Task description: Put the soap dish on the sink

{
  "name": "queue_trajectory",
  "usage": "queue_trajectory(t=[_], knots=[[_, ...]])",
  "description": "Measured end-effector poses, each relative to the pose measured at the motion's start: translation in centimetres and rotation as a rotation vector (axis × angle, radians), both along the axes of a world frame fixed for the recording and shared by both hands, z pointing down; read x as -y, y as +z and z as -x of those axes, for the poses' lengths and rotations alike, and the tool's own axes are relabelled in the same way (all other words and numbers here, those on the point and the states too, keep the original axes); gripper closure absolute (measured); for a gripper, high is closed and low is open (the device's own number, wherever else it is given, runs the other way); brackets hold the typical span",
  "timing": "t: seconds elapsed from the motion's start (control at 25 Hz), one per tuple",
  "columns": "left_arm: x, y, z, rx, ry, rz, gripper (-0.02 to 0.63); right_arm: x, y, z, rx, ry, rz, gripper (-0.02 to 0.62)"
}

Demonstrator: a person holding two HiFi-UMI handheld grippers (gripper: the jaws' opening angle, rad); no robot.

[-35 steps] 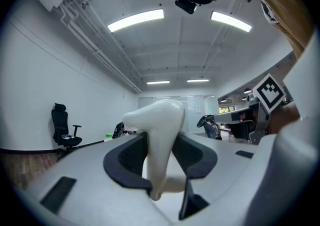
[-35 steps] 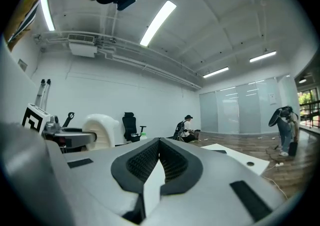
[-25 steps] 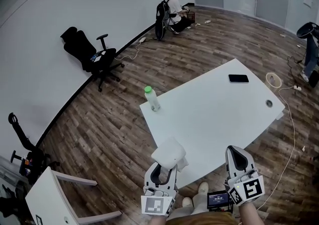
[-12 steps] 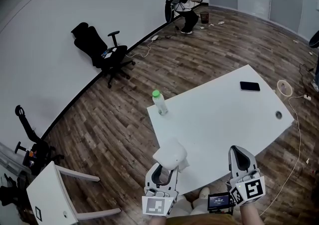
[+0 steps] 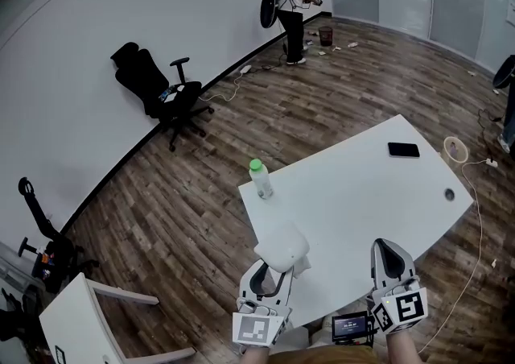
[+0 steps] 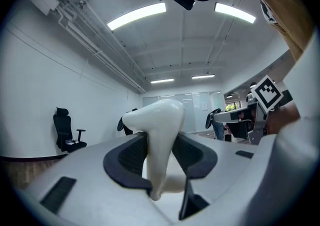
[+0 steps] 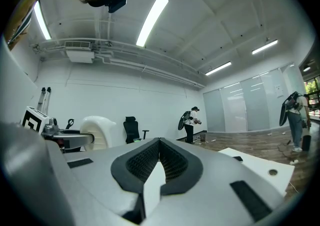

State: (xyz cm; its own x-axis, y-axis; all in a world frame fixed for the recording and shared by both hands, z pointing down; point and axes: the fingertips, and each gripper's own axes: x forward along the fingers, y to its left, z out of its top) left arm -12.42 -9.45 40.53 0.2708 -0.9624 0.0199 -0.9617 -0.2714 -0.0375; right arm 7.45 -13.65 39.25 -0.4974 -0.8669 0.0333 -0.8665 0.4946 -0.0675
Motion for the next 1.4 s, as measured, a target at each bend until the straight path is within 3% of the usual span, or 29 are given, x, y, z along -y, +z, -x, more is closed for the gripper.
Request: queue_trajectory(t=[0.2,0.72,1.0,1.4], knots=[[0.6,0.2,0.2,-0.014,0.015,-0.001,0.446,0.4,0.7,1.3,-0.001,-0.014,0.010,0.587],[0.9,2.9,0.6,-0.051,0.052,0.098,0.446,0.7,1.6,3.2,-0.015,-0.061,0.033,0.587],[1.4,4.9,0.0,-0.122,0.080,0.167,0.446,1.0,2.2,2.9,-0.018,-0.058,0.047,0.587],[1.8,6.6,-0.4,-0.104,0.085,0.214,0.446,1.2,3.0,2.6,-0.014,-0.058,0.069,0.586]])
